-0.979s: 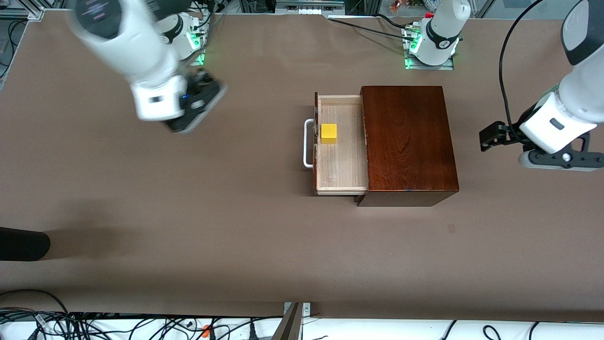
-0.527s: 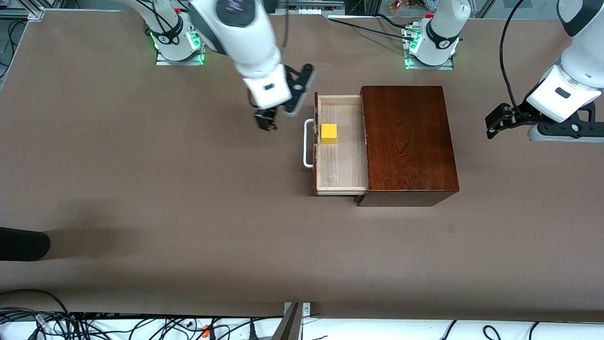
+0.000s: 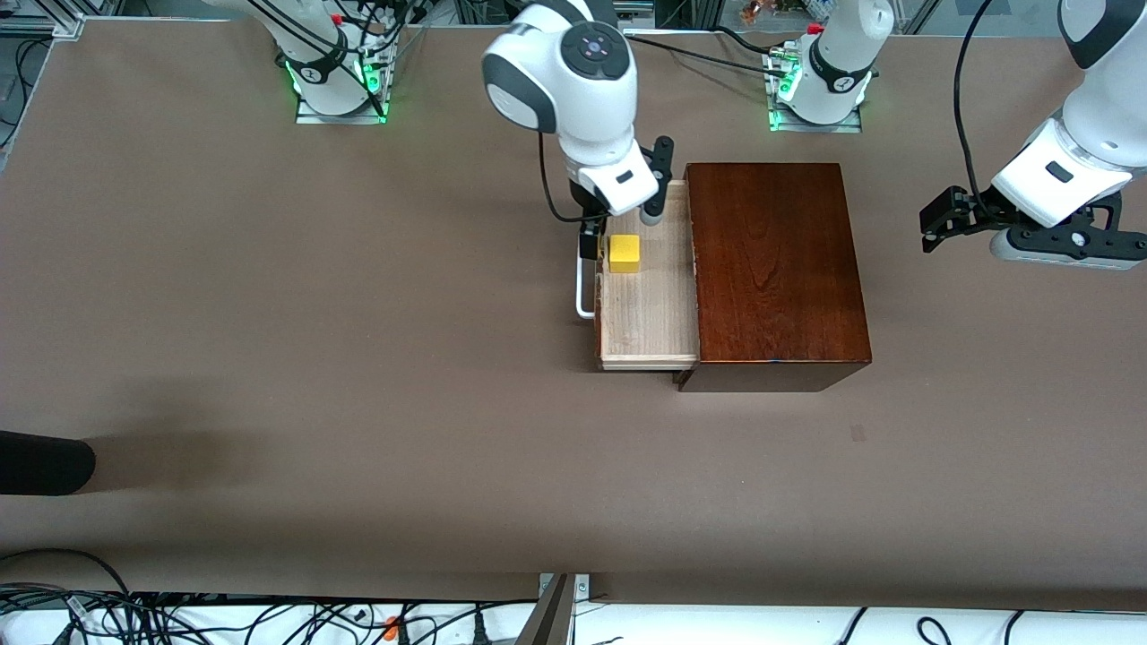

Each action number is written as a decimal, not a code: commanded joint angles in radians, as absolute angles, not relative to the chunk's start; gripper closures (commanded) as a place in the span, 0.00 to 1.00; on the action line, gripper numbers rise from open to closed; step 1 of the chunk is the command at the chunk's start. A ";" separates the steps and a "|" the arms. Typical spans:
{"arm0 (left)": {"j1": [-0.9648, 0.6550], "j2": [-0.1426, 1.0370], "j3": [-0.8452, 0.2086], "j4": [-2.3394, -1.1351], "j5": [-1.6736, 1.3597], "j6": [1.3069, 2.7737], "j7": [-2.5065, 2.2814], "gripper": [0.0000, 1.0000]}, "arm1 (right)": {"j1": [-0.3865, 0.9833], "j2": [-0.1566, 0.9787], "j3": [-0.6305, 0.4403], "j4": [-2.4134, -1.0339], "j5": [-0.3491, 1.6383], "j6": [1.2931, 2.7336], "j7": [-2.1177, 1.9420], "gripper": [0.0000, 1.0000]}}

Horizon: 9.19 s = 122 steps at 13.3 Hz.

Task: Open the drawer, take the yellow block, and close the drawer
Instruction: 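Move the right gripper over the yellow cube in the drawer, then lower the right gripper and close it on the yellow cube, then lift the yellow cube out of the drawer with the right gripper, then set the cube down with the right gripper while the left gripper reaches the handle, then push the drawer into the wooden box with the left gripper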

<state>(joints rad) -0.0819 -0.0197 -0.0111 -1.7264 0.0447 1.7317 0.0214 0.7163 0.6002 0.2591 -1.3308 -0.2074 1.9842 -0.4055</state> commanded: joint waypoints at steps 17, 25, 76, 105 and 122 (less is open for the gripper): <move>-0.087 -0.021 -0.018 -1.697 0.034 1.710 0.058 0.00 | 0.776 0.804 0.258 -1.118 -0.307 1.901 -0.454 0.00; -0.087 -0.021 -0.018 -1.695 0.034 1.713 0.060 0.00 | 0.795 0.802 0.288 -1.117 -0.307 1.901 -0.442 0.00; -0.161 0.486 -0.564 -1.548 -0.078 2.004 0.648 0.00 | 0.068 0.202 0.080 -1.776 0.034 1.833 -0.290 1.00; -0.282 0.635 -0.552 -1.500 0.270 1.832 0.796 0.00 | 0.054 0.234 0.009 -1.948 0.017 2.276 -0.147 0.00; -0.184 0.615 -0.528 -1.548 0.409 1.741 0.782 0.00 | 0.063 0.040 0.032 -1.565 0.028 1.585 -0.040 0.00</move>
